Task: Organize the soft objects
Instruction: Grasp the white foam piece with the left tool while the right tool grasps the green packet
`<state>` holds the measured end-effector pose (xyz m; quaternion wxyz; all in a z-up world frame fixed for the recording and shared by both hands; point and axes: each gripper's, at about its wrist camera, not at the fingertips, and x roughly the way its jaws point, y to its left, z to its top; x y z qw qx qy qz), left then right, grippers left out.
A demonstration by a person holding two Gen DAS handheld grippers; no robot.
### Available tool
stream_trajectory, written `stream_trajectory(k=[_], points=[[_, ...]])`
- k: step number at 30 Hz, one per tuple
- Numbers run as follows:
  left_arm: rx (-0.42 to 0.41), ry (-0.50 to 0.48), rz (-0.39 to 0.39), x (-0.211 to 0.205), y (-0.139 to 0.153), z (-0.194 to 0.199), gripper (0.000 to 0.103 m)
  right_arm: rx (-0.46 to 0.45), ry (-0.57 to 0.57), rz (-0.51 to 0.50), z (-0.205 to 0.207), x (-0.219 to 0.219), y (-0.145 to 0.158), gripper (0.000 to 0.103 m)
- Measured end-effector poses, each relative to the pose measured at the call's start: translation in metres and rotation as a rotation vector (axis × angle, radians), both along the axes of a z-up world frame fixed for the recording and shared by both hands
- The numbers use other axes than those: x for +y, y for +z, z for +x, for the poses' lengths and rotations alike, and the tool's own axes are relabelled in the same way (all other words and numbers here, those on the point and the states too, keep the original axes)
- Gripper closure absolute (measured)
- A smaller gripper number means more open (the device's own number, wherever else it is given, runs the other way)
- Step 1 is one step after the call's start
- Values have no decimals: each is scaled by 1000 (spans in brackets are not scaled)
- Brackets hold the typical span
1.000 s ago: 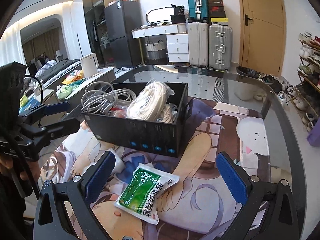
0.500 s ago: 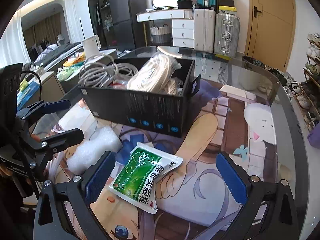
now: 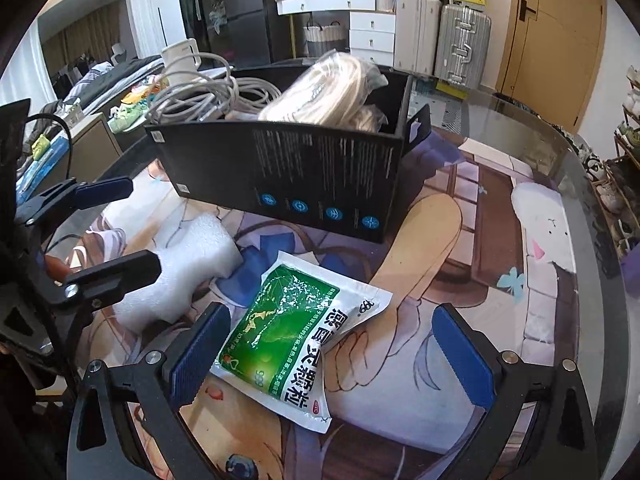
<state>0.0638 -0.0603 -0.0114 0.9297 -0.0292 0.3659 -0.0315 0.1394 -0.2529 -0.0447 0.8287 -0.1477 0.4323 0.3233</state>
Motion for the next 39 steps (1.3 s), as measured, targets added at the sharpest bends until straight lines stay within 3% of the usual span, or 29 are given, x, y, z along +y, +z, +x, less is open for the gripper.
stream_trajectory(k=[11, 33, 36, 39], points=[[8, -6, -18, 3, -1, 0, 0, 3, -11, -30, 3, 7, -7, 1], [13, -15, -14, 1, -2, 0, 0, 4, -54, -36, 10, -24, -8, 1], [12, -15, -13, 1, -2, -1, 0, -2, -47, -34, 9, -27, -7, 4], [13, -15, -12, 1, -2, 0, 0, -11, -29, -19, 6, -29, -3, 24]])
